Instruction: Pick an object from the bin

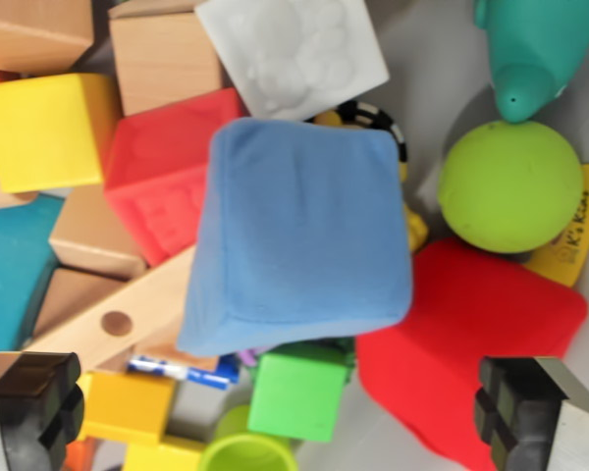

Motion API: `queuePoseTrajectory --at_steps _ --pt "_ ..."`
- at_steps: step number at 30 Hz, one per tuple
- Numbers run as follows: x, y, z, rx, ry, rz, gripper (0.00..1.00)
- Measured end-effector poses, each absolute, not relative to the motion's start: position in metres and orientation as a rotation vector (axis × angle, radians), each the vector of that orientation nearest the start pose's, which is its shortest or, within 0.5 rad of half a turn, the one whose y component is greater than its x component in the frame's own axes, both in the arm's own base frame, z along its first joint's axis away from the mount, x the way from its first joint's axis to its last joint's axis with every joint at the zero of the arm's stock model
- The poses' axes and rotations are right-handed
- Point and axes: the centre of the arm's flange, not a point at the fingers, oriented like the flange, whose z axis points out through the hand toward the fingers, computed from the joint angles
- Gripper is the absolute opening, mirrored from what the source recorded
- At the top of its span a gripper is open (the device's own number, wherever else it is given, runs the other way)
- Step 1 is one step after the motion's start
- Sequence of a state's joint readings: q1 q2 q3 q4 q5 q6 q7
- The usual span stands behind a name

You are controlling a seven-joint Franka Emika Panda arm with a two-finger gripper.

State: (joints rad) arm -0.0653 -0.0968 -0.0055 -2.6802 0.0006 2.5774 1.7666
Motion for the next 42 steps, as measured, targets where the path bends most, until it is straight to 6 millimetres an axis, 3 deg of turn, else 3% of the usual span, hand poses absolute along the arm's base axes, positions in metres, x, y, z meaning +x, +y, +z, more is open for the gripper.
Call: queuePoseTrajectory --at_steps 15,24,25,42 --pt "0.412 -0.029 0.207 -1.902 2.507 0.008 1.0" --pt "0.41 -0.029 0.19 -1.901 2.508 0.009 1.0" --pt "0.41 -0.029 0.189 -1.901 2.508 0.008 0.0" --pt "0.411 -0.029 0.189 -1.9 2.507 0.007 0.0"
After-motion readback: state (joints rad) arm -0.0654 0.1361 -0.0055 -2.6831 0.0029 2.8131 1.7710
